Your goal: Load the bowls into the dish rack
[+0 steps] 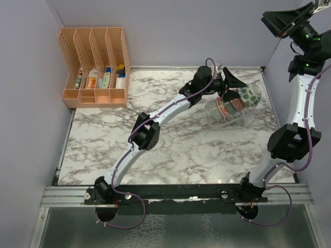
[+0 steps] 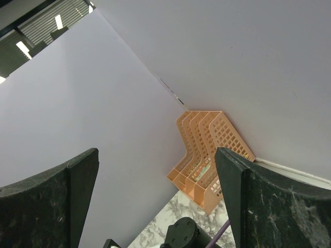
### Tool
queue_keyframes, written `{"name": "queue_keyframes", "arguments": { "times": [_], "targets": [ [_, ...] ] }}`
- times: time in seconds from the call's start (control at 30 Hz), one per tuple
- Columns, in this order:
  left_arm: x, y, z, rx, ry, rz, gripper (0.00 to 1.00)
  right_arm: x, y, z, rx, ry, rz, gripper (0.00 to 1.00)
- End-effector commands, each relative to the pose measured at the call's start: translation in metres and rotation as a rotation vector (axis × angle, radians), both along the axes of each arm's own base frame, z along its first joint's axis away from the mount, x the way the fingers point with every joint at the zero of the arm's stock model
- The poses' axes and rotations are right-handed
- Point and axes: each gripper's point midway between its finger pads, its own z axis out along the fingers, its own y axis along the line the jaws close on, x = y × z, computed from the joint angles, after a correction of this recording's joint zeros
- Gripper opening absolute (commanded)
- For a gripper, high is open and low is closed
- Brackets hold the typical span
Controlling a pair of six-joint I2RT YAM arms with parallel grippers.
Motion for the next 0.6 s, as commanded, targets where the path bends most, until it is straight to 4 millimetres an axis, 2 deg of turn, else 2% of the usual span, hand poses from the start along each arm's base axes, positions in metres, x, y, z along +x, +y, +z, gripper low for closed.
{"name": "queue_keyframes", "arguments": {
  "times": [0.0, 0.23, 0.57],
  "targets": [
    [-0.012, 0.013, 0.045, -0.033, -0.082, -0.019, 0.70, -0.017, 0.004, 0.012, -0.029, -0.046, 0.012, 0.94],
    [-0.006, 0.021, 0.063, -0.059, -0.109, -0.002, 0.71, -0.015, 0.004, 0.011, -0.027, -0.045, 0.012, 0.94],
    [-0.007, 0.028, 0.094, -0.133, -0.155, 0.007, 0.71, -0.015, 0.003, 0.013, -0.023, -0.048, 0.010, 0.94]
  ]
}}
